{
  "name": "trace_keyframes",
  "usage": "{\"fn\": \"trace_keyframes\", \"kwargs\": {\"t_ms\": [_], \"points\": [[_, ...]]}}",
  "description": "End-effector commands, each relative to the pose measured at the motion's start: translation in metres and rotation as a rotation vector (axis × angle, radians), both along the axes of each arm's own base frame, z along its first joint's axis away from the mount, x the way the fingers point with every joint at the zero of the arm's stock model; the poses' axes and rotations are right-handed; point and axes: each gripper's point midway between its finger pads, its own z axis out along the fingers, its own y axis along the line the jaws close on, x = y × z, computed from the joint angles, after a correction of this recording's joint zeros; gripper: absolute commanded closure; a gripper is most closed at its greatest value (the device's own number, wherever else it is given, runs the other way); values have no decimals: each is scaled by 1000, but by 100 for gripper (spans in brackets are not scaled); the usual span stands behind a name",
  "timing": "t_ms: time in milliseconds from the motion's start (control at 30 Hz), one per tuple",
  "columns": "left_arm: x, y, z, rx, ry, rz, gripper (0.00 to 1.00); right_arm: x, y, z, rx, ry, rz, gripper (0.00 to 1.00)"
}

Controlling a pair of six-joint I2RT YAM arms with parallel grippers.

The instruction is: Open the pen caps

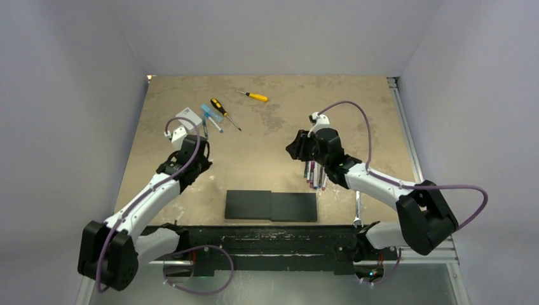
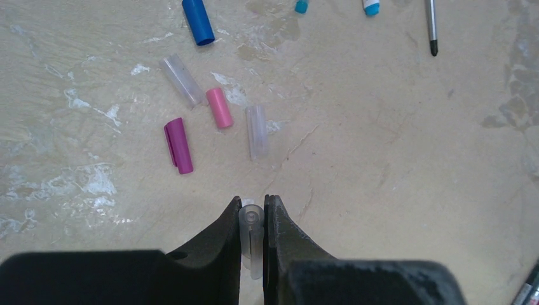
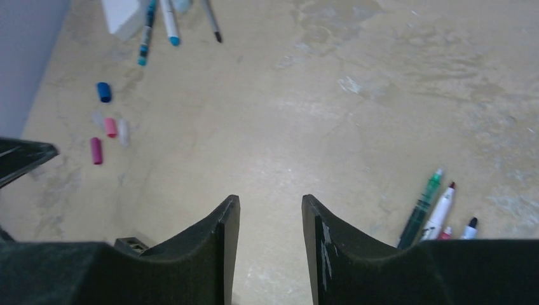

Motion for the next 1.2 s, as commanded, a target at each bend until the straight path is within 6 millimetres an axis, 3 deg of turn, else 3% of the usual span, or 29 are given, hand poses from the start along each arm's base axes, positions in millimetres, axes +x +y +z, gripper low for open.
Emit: {"fn": "trace_keyframes", "kwargs": {"t_ms": [0, 133, 333, 533, 733, 967, 1033, 1167], "points": [[23, 6, 2, 87, 12, 4, 100, -15, 17, 19, 72, -65, 125, 55], [19, 1, -31, 51, 72, 18, 100, -21, 16, 19, 69, -72, 144, 53], [19, 10, -50, 85, 105, 74, 100, -24, 14, 22, 60, -90, 158, 53], [15, 14, -70, 116, 165, 85, 87, -25, 13, 24, 65, -96, 158, 53], [17, 13, -74, 118, 177, 79, 75, -26, 11, 28, 61, -107, 151, 53], [22, 5, -55, 98, 166, 42, 58, -26, 10, 29, 56, -107, 150, 53], [26, 1, -33, 87, 130, 15, 56, -26, 10, 34, 62, -118, 148, 53], [54, -3, 37, 123, -45, -63, 52, -28, 10, 45, 81, -139, 151, 53]]}}
